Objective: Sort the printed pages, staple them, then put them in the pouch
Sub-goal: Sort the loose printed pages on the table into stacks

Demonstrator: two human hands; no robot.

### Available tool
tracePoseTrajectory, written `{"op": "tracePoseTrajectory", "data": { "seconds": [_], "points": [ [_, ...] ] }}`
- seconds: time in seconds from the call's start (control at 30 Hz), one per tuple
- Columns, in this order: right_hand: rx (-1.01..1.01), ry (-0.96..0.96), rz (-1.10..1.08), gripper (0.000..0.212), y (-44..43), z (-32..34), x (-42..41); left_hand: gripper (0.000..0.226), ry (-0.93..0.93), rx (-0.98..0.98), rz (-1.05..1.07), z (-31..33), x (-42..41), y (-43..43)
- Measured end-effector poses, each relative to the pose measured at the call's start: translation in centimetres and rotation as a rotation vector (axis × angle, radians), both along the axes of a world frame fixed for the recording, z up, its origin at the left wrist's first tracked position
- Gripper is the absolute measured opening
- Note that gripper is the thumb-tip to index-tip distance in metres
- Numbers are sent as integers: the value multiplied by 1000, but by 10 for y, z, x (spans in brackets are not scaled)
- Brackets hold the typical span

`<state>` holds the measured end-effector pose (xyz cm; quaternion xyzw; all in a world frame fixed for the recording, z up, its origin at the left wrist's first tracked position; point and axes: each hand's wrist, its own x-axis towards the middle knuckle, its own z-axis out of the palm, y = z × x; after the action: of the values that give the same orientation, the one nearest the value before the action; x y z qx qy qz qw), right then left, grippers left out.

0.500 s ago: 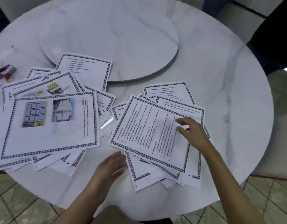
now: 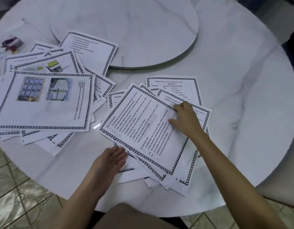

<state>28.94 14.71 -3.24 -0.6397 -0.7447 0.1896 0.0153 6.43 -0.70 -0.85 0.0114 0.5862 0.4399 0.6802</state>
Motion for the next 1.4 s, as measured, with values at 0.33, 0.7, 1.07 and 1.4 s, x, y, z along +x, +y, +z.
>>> {"op": "tracePoseTrajectory", "data": {
  "seconds": [0.33, 0.7, 1.07, 1.4],
  "points": [
    [-14, 386, -150, 27, 3, 16, 17, 29, 85, 30, 48, 1, 6, 5],
    [-91, 809, -327, 18, -23, 42, 51, 22, 314, 105, -81, 4, -10, 30],
    [-192, 1008, -462, 10, -64, 30, -3, 22, 342, 344, -302, 8, -27, 35],
    [46, 245, -249, 66, -52, -4, -40, 13, 516, 268, -232, -17, -78, 29]
  ]
}}
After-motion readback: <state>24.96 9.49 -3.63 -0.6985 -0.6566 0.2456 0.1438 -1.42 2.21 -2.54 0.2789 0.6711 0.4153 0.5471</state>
